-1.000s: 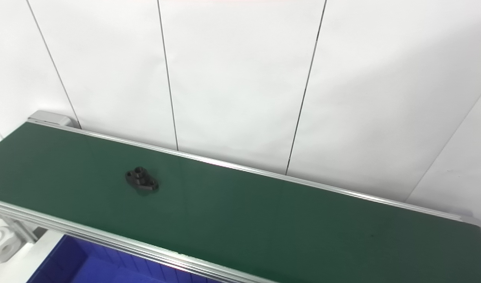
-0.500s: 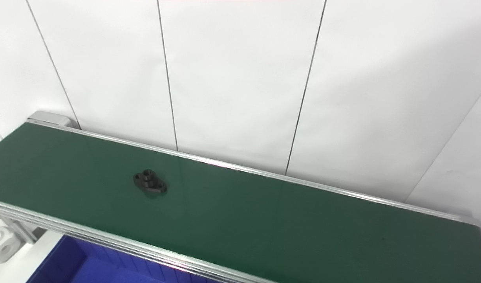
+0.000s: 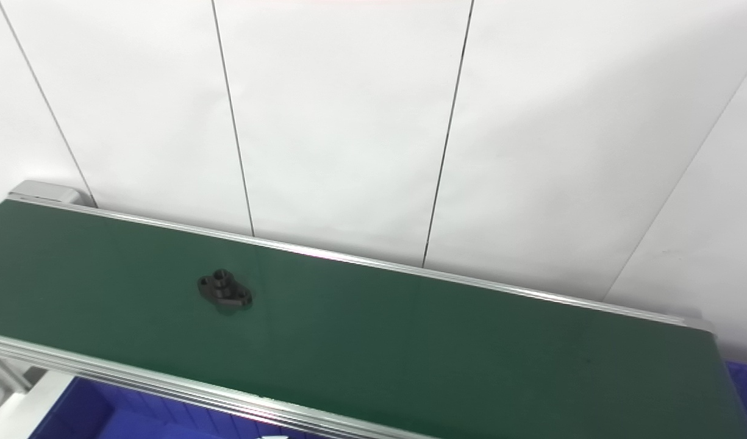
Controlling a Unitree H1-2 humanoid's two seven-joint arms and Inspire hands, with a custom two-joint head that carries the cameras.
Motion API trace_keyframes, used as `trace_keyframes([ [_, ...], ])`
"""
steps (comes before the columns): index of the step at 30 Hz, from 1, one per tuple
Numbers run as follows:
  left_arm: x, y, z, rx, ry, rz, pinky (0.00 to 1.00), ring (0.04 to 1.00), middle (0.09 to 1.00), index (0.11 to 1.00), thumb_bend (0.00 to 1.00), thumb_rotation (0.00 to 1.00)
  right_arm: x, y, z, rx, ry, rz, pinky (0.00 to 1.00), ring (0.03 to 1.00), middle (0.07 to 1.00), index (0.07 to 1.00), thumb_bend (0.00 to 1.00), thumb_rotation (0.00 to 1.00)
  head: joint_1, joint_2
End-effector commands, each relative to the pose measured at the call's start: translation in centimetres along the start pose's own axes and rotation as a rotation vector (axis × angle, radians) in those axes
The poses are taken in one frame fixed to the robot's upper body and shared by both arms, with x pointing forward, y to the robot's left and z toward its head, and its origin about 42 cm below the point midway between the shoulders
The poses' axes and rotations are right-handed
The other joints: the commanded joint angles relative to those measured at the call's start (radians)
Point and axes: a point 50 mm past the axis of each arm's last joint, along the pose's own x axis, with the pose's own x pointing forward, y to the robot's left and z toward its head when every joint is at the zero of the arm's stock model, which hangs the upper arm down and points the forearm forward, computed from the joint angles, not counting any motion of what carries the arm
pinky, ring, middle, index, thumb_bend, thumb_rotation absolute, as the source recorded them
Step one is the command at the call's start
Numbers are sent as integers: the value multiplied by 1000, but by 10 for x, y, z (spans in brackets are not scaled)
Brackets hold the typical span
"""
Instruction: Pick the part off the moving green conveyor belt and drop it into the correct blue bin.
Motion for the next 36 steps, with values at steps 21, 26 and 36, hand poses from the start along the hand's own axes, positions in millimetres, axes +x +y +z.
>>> trace_keyframes([
  [21,-11,22,21,-27,-68,-6,788,833,858,854,871,527,48,-46,76,-12,-229,-65,820,883,913,927,752,437,-25,102],
  [26,-23,36,17,-16,-38,-22,811,849,872,870,875,553,61,-54,82,-56,-246,-48,808,875,914,927,730,420,-22,119],
  [36,-13,33,18,-6,-54,-36,830,863,881,883,860,550,106,-68,83,-71,-269,-30,804,867,903,927,705,387,-9,165],
])
